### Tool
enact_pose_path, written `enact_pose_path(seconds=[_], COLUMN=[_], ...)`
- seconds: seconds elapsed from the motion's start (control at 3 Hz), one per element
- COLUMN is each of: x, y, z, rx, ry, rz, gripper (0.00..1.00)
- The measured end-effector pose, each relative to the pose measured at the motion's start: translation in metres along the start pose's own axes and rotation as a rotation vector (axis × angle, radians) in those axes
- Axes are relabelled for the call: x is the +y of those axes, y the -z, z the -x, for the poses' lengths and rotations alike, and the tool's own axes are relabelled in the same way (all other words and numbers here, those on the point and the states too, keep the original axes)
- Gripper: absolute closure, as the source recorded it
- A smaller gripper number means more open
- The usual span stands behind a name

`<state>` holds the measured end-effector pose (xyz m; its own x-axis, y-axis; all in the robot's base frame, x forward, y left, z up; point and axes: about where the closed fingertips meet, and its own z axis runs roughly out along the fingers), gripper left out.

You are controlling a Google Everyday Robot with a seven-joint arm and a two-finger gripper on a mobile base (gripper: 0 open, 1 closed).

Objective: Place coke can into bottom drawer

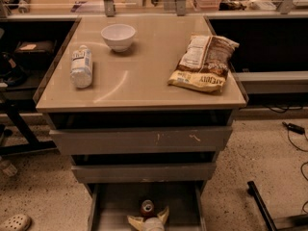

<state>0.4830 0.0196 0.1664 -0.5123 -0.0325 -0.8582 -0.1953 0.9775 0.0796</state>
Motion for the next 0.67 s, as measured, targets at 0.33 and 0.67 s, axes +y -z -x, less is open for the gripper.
enact_pose_path(seconds=[0.33,0.67], x=[0.0,-0.003], y=[0.0,0.015], z=[0.0,0.014], rx=[0.0,-0.009], ry=[0.0,0.035], rz=[0.0,-0.037], gripper=[0.0,0.0])
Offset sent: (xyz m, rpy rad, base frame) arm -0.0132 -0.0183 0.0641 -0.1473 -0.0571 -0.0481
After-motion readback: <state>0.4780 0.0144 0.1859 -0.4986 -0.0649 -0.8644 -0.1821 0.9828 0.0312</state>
